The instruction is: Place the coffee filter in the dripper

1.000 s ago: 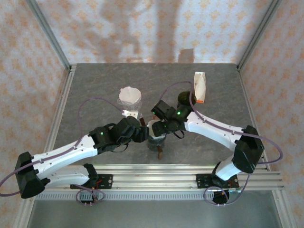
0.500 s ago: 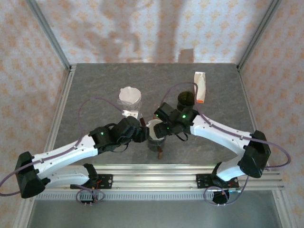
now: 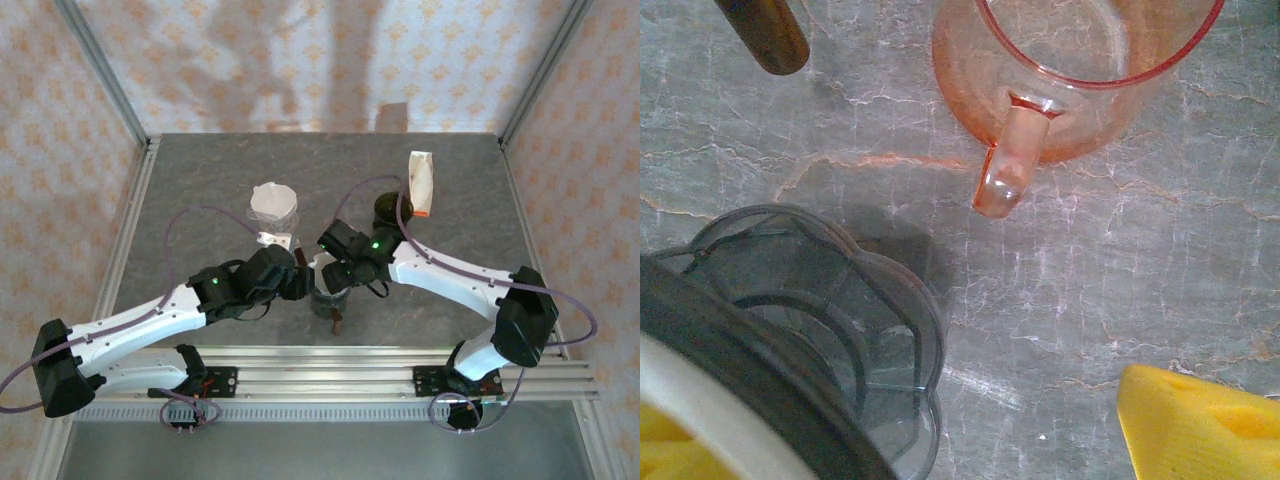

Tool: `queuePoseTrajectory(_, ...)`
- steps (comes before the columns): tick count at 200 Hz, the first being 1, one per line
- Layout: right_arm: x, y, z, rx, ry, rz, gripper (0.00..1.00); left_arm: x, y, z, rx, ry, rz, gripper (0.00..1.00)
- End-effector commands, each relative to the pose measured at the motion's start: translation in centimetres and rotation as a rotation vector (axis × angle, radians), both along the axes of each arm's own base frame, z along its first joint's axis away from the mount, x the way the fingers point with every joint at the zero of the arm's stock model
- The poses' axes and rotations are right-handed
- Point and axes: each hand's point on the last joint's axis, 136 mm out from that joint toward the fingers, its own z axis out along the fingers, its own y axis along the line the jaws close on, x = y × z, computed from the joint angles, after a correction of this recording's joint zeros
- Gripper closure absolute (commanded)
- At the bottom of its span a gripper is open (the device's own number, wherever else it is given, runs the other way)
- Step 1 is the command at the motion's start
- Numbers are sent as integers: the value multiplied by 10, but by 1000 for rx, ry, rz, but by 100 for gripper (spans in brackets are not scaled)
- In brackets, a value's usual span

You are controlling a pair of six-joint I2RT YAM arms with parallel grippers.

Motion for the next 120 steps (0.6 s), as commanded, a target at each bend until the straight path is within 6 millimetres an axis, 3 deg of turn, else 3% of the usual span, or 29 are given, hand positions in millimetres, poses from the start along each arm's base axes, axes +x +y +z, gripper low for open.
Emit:
queuePoseTrajectory(1, 2, -7, -1, -69, -18, 14, 20, 2, 6, -7, 13, 12, 28, 37)
queuePoseTrajectory(47, 3, -7, 2, -70, -27, 12, 21, 1, 6, -7, 15, 14, 28, 37)
queuePoseTrajectory(120, 8, -18, 67, 86, -187, -57, 20, 1, 6, -7, 15, 14, 29, 38)
